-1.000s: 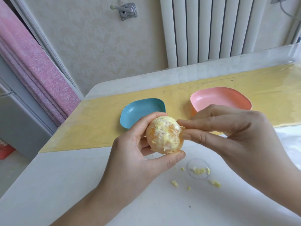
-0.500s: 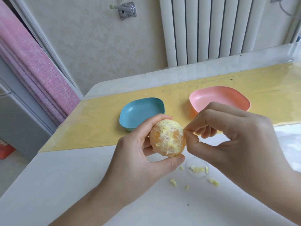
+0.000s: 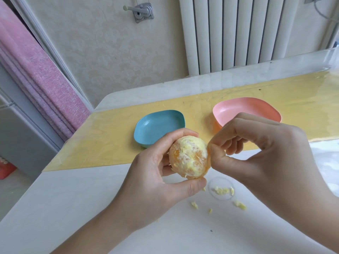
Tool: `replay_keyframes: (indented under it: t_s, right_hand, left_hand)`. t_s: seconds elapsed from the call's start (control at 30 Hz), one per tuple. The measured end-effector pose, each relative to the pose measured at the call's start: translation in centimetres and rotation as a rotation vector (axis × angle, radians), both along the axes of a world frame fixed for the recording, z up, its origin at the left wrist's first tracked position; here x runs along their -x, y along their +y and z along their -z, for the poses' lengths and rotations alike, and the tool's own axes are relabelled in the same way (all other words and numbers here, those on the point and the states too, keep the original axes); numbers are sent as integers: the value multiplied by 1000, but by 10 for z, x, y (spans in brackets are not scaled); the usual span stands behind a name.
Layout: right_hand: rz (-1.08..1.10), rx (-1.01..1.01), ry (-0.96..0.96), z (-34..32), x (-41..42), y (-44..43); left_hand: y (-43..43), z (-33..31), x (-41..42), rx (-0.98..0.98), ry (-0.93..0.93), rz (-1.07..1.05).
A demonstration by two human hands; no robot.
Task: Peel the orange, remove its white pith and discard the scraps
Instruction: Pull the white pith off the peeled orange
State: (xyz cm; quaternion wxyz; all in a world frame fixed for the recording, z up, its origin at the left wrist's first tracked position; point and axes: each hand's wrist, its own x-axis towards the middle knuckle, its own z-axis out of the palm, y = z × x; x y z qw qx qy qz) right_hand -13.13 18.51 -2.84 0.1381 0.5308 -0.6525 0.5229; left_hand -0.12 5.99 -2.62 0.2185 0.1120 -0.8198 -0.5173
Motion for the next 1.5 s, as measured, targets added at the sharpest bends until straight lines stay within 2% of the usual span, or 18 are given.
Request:
replay_keyframes:
  t_s: [0.3, 0.43, 0.83, 1.17, 1.37, 1.5]
  right_hand:
    - [-17, -8, -50, -2, 1, 0]
    - [-49, -9, -150, -2, 5, 1]
    - [-52, -25, -259, 0, 16, -2]
    - [40, -209, 43, 4, 25, -3]
    - [3, -218, -3, 1, 22, 0]
    - [-67, -269, 66, 0, 20, 1]
  left_hand:
    - [-4, 0, -2, -46, 4, 81]
    - [-4, -2, -2, -50, -12, 130]
    - [-11, -4, -3, -260, -13, 283]
    - [-30, 1, 3, -408, 38, 158]
    - [-40, 2, 3, -426, 75, 99]
    - [-38, 2, 4, -425, 92, 67]
